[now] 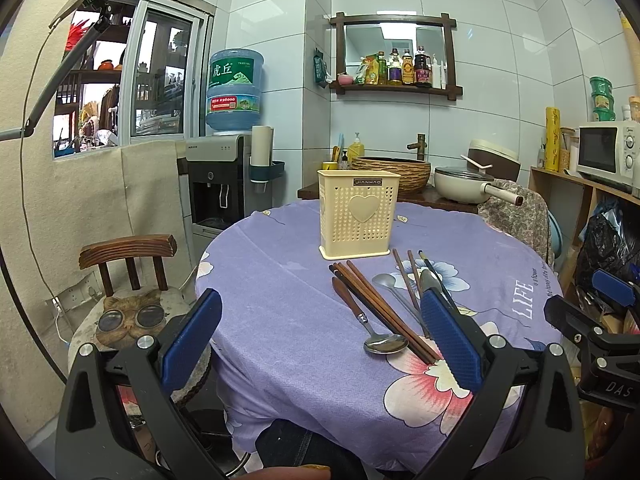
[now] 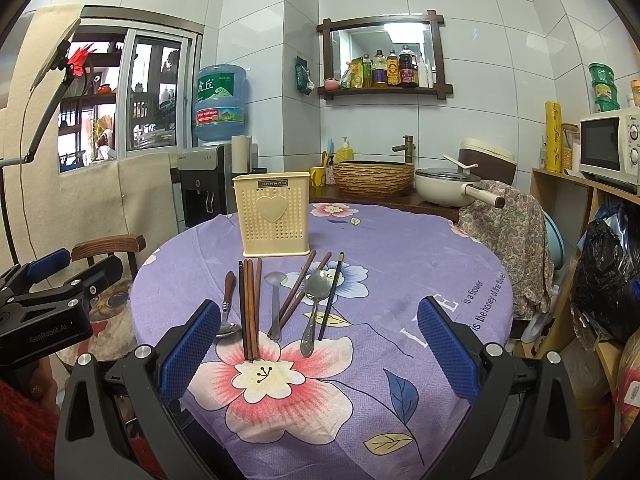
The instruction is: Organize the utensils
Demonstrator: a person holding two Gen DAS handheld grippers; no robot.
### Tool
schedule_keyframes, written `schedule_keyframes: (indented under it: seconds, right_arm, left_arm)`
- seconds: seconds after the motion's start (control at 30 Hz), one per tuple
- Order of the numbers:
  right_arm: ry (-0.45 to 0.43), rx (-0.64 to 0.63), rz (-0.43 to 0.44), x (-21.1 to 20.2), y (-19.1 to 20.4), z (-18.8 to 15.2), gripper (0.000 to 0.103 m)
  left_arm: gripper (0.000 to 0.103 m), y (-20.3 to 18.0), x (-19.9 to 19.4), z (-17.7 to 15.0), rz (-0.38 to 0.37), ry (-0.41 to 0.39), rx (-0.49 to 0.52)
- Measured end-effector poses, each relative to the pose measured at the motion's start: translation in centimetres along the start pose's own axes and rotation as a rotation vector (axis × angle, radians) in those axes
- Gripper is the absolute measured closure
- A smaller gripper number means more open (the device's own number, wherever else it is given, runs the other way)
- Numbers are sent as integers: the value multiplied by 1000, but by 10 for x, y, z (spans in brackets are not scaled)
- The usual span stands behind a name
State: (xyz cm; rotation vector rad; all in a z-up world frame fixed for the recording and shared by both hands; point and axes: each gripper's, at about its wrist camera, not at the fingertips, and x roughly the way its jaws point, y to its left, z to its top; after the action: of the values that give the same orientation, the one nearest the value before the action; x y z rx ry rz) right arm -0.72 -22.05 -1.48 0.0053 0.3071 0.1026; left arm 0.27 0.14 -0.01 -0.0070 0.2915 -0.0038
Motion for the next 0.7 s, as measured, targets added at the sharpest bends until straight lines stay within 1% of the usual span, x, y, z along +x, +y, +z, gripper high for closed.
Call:
schedule_keyframes:
  seconds: [0.13, 0.2, 0.33, 0.47, 0.6, 0.7]
  right_arm:
    - [3, 1, 0, 1, 0, 1, 6]
    - [7, 0, 0, 2, 1, -4, 6]
    - [34, 1, -3, 10, 3, -12, 6]
    - [79, 8, 4, 21, 3, -14, 6]
    - [145, 27, 27, 39, -6, -11, 6]
    - [203, 31, 43, 55, -13, -13, 6]
  left_arm:
    - [5, 1, 1, -1, -1, 4, 0]
    - [5, 2, 2, -3, -3, 7, 0]
    - [5, 3, 9, -7, -8, 38, 6]
    - [5, 5, 26, -10, -34, 117, 6]
    - [5, 12, 48, -18, -47, 224, -23]
    - [5, 15, 68, -22, -62, 299, -24]
